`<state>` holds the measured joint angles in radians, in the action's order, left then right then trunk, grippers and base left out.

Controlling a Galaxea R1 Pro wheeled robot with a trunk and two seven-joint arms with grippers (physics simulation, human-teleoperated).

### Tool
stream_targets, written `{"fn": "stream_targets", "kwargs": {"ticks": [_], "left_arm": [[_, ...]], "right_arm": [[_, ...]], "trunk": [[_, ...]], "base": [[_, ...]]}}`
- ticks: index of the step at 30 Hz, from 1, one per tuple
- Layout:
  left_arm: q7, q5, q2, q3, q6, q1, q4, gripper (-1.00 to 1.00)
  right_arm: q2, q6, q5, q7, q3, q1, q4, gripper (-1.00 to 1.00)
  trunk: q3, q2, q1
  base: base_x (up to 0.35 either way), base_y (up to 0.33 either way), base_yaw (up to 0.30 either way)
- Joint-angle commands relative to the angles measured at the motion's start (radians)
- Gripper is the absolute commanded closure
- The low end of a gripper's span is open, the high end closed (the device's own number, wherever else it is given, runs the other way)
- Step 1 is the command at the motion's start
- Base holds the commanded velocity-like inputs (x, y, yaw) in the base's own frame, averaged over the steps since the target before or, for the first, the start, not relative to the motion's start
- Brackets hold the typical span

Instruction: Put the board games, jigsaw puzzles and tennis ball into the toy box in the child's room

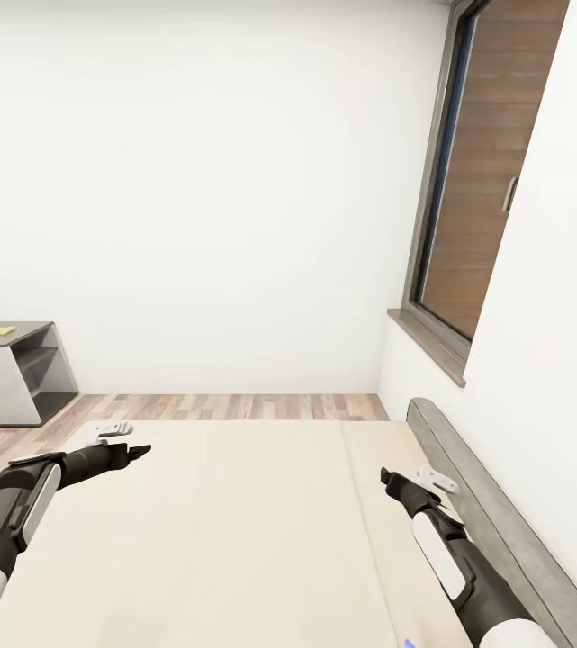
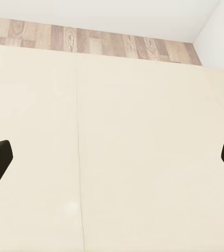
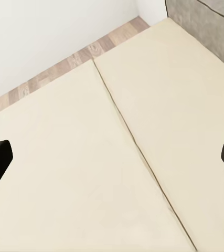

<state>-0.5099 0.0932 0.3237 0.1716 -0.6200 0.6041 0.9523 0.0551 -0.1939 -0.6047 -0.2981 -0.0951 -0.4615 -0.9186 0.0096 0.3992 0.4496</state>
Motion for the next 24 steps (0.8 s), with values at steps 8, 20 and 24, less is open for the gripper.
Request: {"fn": "stream_targets", "kwargs": {"ticks": [8,20,24], "left_arm": [[0.001,0.010,0.000,0.002,-0.009,0.000,0.000,-1.00],[0.001,0.010,0.000,0.002,-0.009,0.000,0.000,-1.00],[0.000,0.010,0.000,0.002,-0.009,0.000,0.000,-1.00]], "right_arm": [[0.001,-0.003,-0.005,-0.009,-0.005,0.000,-0.002,-1.00],[0.001,-0.004,-0.005,-0.011,-0.005,0.000,-0.003,-1.00],[0.000,-0.017,-0.004,-0.013,-0.005,-0.001,-0.003,-1.00]], "trunk": [[0.000,0.001,0.000],[0.000,0.001,0.000],[0.000,0.001,0.000]], "base": [[0.000,0.000,0.000],[0.000,0.000,0.000],[0.000,0.000,0.000]]}}
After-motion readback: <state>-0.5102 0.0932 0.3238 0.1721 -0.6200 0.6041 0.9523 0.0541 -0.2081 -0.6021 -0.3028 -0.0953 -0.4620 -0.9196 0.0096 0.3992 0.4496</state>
